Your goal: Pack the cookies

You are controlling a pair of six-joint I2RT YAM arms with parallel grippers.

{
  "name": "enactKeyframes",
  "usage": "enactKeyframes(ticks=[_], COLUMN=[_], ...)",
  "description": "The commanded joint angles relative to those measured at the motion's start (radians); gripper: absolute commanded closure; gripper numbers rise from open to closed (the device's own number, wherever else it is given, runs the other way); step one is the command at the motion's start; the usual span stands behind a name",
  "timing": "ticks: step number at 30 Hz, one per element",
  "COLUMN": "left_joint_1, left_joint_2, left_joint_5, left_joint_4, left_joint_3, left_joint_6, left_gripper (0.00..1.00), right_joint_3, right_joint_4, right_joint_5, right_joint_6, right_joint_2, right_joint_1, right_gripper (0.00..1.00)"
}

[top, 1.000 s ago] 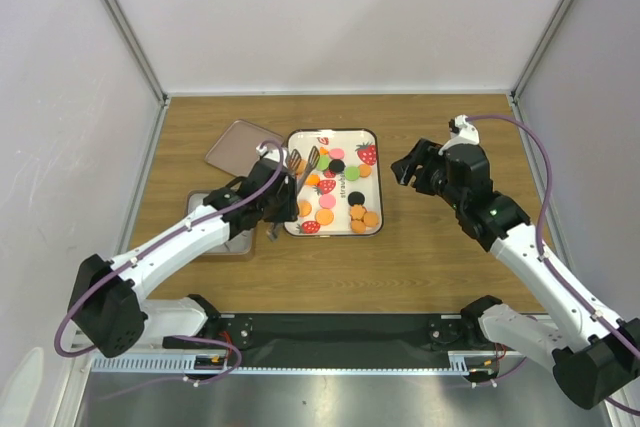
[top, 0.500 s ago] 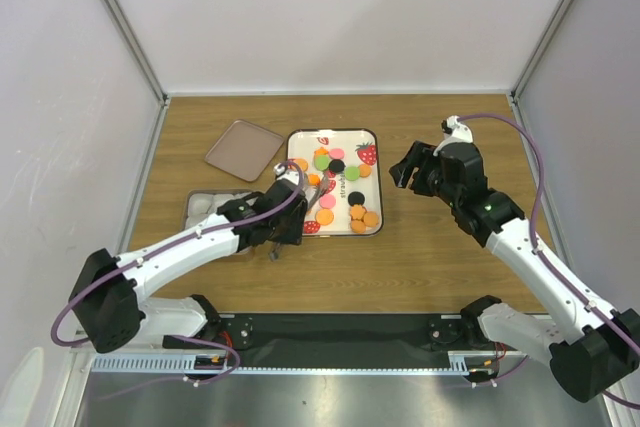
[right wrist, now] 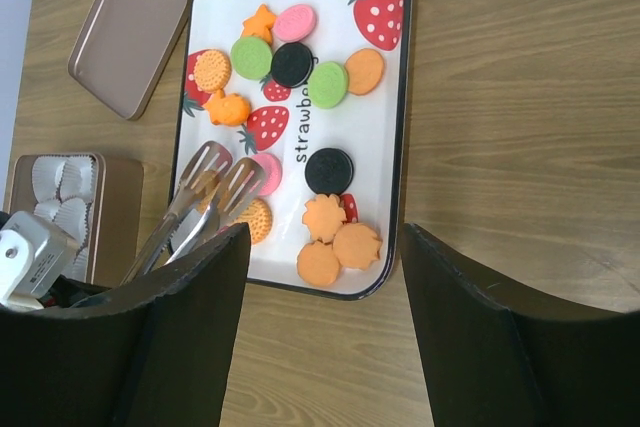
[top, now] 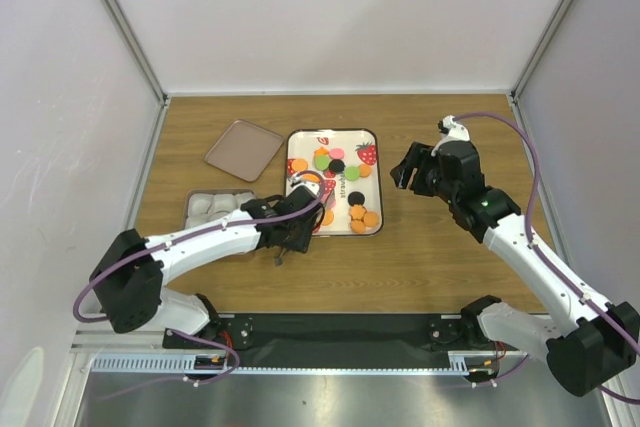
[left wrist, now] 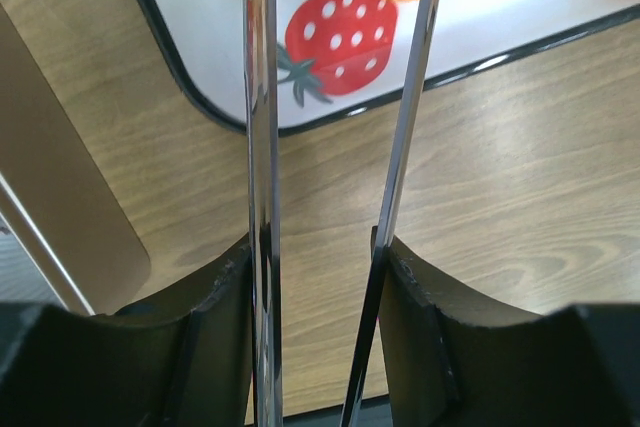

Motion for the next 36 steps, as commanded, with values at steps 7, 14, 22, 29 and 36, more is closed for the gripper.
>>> enactKeyframes(ticks=[7,14,22,29,36], left_joint_1=[-0.032,-0.047,-0.067,-0.078,-0.078], left_joint_2=[0.062,0.094,0.125,0.129,0.136], left_joint_5=[-0.044,-0.092,-0.086,-0.101,-0.099], left_joint_4=[0.013,-0.020,-0.016,-0.053,-0.070], left_joint_3=[0.093,0.106,0.126,0.129,0.133], left_joint_6=[0.049,0.041,0.055,0.057,0.066], left_gripper=[0.50,0.50,0.51,0.52,0.54], right_joint_3=[0.031,0.028,0.031,0.031,0.038], right_joint_4=[-0.020,-0.024,-0.037,-0.038,-0.032], right_joint_5=[0.005,0.002,0.005,0.007,-0.008], right_joint_6=[-0.036,-0.041,-0.047,-0.050,-0.050], right_joint_2=[-0.002,-0.005,-0.016,-0.016,-0.007], right_joint_1=[-0.006,-0.009,-0.010,-0.012,-0.012], right_gripper=[0.33,0.33,0.33,0.33,0.33])
